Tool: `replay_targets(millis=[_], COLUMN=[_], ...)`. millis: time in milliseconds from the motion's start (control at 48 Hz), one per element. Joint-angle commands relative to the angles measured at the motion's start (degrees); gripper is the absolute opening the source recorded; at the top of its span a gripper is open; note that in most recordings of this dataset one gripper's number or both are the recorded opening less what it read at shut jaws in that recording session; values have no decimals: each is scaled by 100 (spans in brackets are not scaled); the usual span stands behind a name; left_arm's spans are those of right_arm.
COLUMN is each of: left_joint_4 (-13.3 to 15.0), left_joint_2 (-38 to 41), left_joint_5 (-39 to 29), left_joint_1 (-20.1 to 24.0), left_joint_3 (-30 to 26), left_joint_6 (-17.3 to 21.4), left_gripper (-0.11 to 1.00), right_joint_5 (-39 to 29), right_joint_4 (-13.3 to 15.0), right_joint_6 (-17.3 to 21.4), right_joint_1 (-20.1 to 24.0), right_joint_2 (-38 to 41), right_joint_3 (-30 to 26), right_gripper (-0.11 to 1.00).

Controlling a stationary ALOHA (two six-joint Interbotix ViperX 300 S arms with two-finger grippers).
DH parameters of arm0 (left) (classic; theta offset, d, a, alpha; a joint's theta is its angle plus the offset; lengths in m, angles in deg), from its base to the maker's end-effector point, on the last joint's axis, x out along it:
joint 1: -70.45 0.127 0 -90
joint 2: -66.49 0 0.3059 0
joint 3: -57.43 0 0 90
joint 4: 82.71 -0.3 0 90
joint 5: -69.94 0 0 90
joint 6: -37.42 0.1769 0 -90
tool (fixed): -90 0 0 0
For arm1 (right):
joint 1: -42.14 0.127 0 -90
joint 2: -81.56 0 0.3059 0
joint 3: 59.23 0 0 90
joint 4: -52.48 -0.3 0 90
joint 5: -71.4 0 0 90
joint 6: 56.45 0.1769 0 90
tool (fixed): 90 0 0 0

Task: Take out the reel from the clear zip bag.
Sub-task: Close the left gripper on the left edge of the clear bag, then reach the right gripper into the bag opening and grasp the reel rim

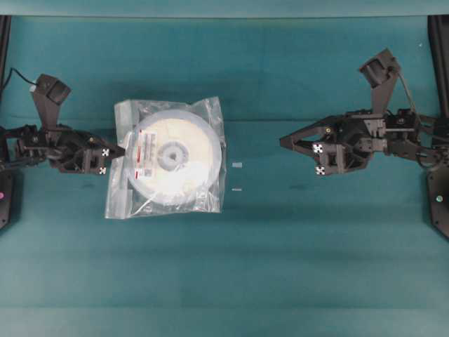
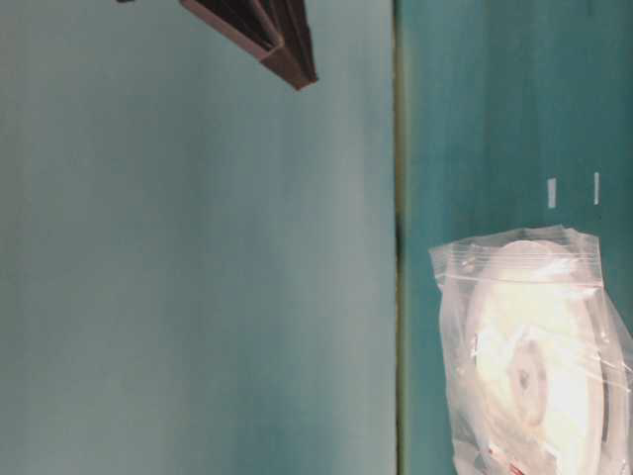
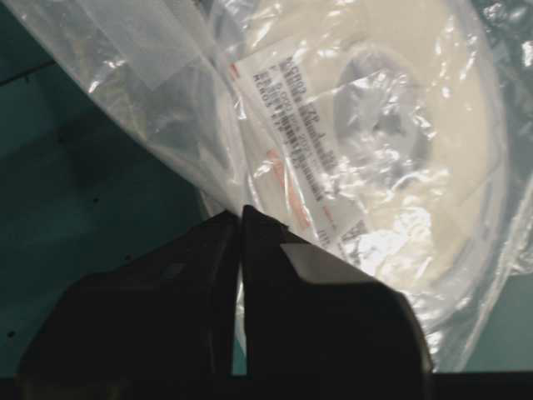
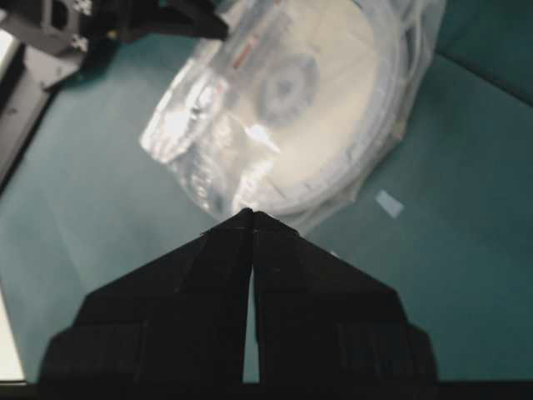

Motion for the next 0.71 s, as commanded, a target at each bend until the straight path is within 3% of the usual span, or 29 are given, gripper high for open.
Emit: replay_targets(millis=[0, 125, 250, 541, 687], left_joint_4=[-9, -9, -18, -9, -18], left_joint_2=[-9, 0, 9, 9, 9], left_joint_5=[-88, -149, -158, -308, -308], left_joint_1=[9, 9, 9, 9, 9], left_joint_3=[-62, -70, -70, -79, -79], left_joint_6=[35, 79, 88, 88, 88], left_gripper=[-1, -1, -1, -1, -1], right_joint_5=[18, -9, -79, -132, -149], right_joint_4=[-18, -114, -325, -422, -422], right_joint_6=[70, 132, 475, 923, 923], right_joint_1=[-26, -53, -176, -193, -158], right_joint_2=[105, 404, 870, 2215, 2698], right_joint_3=[-97, -176, -352, -1143, -1591], right_gripper=[1, 6, 19, 88, 88])
